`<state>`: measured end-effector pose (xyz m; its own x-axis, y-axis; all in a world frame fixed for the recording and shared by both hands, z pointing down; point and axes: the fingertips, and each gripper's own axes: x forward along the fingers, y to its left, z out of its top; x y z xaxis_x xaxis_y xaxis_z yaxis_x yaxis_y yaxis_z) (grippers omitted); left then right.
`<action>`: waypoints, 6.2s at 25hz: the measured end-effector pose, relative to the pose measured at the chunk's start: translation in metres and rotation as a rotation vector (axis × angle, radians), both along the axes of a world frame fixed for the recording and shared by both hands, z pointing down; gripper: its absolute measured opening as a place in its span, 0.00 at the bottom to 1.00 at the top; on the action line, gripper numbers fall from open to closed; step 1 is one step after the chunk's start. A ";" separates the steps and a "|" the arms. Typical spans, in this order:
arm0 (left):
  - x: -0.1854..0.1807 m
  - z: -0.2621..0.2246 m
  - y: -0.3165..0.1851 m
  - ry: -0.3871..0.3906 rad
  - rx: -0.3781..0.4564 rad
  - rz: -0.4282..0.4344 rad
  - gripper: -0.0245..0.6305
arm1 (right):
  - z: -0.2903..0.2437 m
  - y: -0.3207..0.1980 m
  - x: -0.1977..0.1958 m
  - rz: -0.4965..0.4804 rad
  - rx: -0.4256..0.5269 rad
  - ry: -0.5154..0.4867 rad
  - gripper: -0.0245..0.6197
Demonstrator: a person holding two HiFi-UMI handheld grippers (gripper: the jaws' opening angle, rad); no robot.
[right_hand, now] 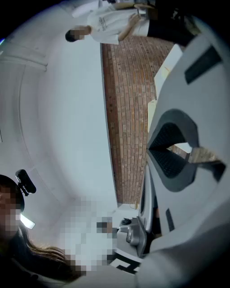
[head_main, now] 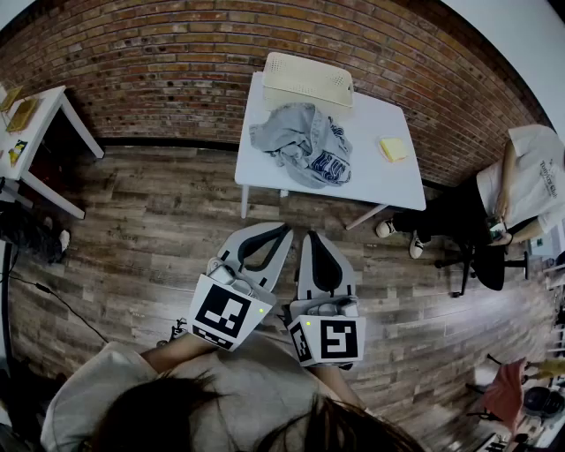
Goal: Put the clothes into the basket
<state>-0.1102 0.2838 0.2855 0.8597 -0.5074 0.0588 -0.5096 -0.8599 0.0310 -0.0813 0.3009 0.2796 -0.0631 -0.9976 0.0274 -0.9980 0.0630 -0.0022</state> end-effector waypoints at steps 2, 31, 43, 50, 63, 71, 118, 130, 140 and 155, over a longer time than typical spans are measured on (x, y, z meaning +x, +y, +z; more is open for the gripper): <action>-0.001 0.001 -0.002 0.004 -0.005 0.004 0.05 | 0.001 -0.001 -0.002 0.001 0.000 0.000 0.05; -0.029 0.020 -0.043 0.001 -0.056 0.027 0.05 | 0.024 -0.020 0.003 0.124 -0.014 -0.155 0.05; -0.004 0.025 -0.087 0.019 -0.044 0.019 0.05 | 0.023 -0.067 0.025 0.101 0.013 -0.130 0.05; 0.049 0.035 -0.152 0.010 -0.059 0.009 0.05 | 0.032 -0.130 0.079 0.092 -0.001 -0.131 0.05; 0.132 0.050 -0.274 -0.035 -0.119 -0.073 0.05 | 0.047 -0.250 0.176 0.010 -0.076 -0.132 0.05; 0.160 0.076 -0.315 -0.066 -0.155 -0.101 0.05 | 0.074 -0.293 0.201 -0.051 -0.136 -0.130 0.05; 0.154 0.305 -0.412 -0.501 -0.763 0.081 0.93 | 0.316 -0.336 0.279 -0.019 -0.956 -0.252 0.94; 0.182 0.333 -0.397 -0.507 -0.892 0.234 0.93 | 0.348 -0.352 0.265 -0.180 -1.063 -0.324 0.93; 0.190 0.310 -0.384 -0.405 -0.968 0.323 0.68 | 0.325 -0.365 0.219 -0.385 -0.913 -0.471 0.50; 0.184 0.196 -0.369 -0.242 -0.756 0.288 0.64 | 0.212 -0.357 0.210 -0.402 -0.707 -0.287 0.46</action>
